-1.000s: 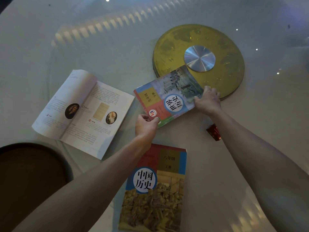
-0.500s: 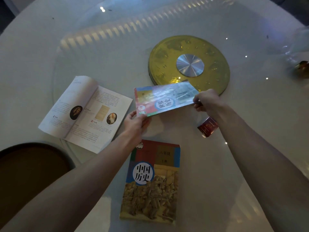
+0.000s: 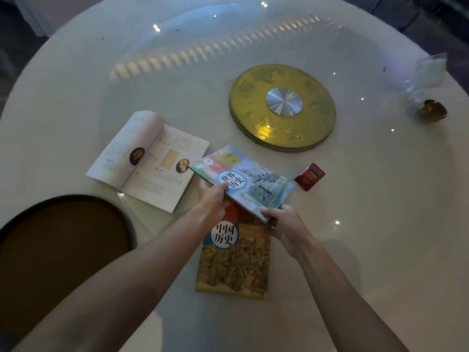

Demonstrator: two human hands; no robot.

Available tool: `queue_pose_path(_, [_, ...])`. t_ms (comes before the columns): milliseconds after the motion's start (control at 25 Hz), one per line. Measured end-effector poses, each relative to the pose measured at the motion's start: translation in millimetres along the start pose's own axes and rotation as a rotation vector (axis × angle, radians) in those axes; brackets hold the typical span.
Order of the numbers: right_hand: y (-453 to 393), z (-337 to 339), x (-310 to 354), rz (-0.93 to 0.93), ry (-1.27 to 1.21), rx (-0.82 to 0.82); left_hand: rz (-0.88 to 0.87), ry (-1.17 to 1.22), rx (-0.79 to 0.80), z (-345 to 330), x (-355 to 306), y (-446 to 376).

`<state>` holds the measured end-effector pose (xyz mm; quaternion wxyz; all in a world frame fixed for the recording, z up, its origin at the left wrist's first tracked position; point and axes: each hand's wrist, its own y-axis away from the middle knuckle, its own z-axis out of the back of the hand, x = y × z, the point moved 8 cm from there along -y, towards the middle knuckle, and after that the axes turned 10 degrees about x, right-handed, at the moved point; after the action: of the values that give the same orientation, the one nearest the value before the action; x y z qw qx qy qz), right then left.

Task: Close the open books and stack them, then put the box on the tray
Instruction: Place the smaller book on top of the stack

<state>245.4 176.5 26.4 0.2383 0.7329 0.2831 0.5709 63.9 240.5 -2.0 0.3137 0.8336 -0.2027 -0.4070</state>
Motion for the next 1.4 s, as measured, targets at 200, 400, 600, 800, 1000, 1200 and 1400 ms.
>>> queue_pose_path(200, [14, 41, -44, 0.065, -0.415, -0.245, 0.047, -0.230, 0.151, 14, -2, 36])
queue_pose_path(400, [35, 50, -63, -0.031, -0.050, -0.250, 0.037, -0.442, 0.067, 44, 6, 44])
queue_pose_path(600, [40, 47, -87, -0.051, 0.166, -0.276, -0.013, -0.672, 0.039, 66, 20, 47])
queue_pose_path(800, [47, 34, -99, -0.075, 0.492, -0.337, -0.095, -0.985, -0.025, 76, 24, 54])
queue_pose_path(1000, [55, 27, -105, -0.102, 0.900, -0.341, -0.128, -1.138, -0.013, 89, 31, 53])
queue_pose_path(1200, [53, 27, -109, -0.159, 0.980, -0.326, -0.132, -1.296, 0.005, 99, 41, 43])
queue_pose_path(1400, [51, 32, -95, -0.108, 1.036, -0.436, -0.136, -1.404, 0.031, 94, 36, 46])
